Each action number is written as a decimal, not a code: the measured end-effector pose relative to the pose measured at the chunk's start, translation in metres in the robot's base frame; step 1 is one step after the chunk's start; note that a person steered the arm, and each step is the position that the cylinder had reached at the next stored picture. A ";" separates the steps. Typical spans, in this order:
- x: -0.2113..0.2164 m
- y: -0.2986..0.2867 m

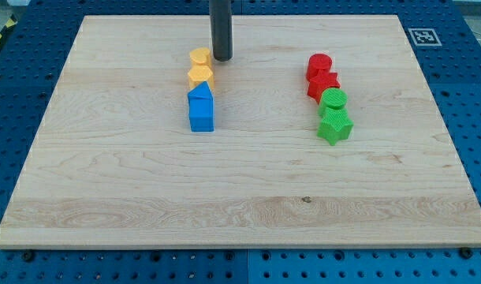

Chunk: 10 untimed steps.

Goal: Move the red circle slightly to the right

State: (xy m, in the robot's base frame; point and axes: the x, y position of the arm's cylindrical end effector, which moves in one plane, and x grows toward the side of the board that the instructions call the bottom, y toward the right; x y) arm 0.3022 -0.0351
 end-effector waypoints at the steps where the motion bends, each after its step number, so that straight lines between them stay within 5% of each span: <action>1: 0.004 0.017; 6: 0.023 0.132; 10: 0.042 0.163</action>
State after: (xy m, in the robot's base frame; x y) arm 0.3444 0.1276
